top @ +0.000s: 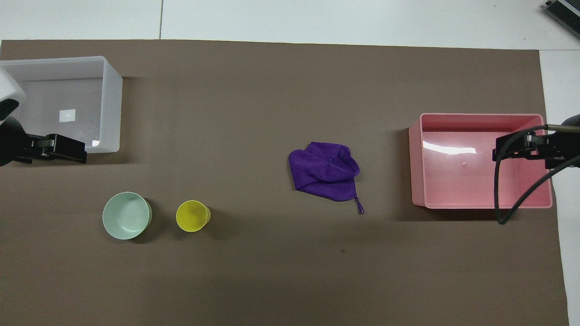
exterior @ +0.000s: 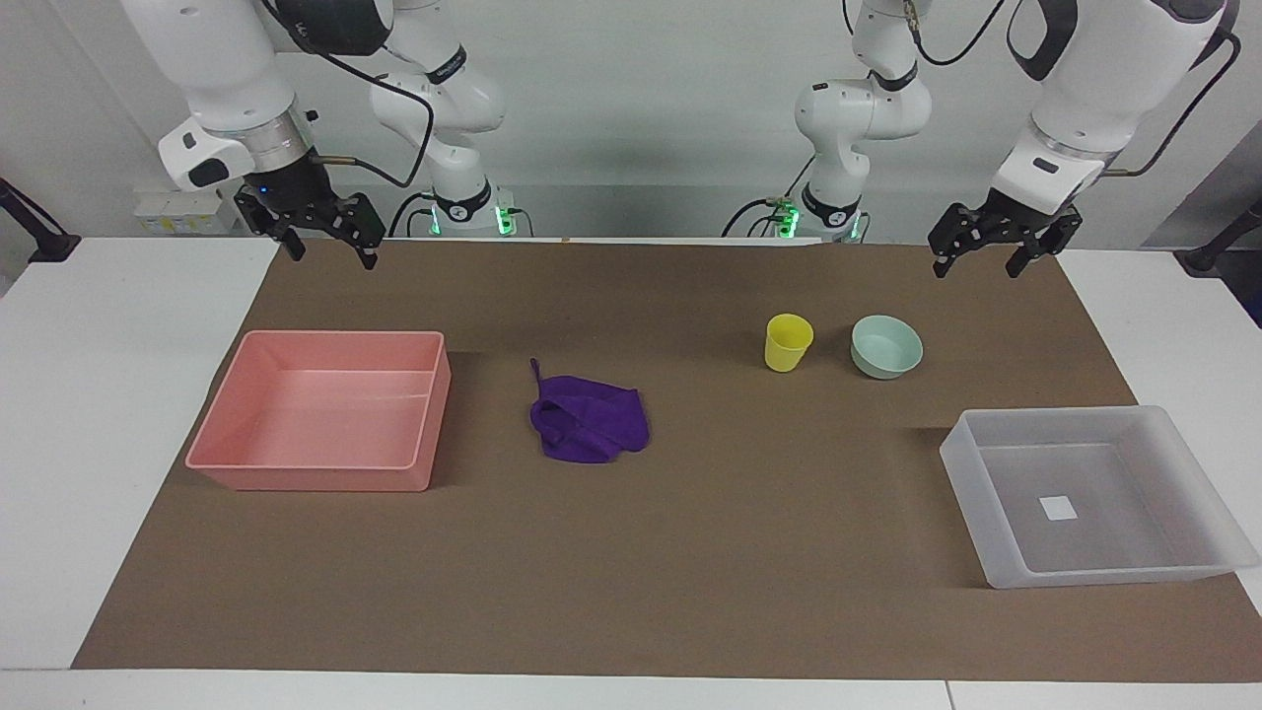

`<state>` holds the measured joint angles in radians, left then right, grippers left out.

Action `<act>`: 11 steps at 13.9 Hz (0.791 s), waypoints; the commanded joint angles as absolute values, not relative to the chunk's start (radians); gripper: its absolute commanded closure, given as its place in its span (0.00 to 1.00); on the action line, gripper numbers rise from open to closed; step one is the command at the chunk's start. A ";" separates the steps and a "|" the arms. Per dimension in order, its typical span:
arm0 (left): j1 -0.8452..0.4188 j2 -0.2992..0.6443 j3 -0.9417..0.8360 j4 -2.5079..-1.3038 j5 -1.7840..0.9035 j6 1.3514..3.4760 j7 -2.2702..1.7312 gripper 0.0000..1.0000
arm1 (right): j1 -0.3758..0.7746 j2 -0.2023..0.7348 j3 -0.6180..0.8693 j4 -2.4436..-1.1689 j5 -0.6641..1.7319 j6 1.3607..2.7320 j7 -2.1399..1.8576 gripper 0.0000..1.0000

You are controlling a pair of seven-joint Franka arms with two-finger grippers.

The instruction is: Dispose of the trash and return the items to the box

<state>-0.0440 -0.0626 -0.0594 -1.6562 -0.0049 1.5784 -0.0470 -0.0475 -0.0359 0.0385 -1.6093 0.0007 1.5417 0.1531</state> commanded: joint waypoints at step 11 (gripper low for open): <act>0.006 -0.068 -0.044 -1.666 0.000 1.539 -0.035 0.00 | -0.055 -0.060 0.041 -1.652 -0.003 1.568 0.124 0.00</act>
<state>-0.0370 -0.0625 -0.0485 -1.6565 -0.0049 1.5706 -0.0471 -0.0472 -0.0361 0.0364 -1.6135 0.0007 1.5418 0.1530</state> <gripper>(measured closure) 0.000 0.000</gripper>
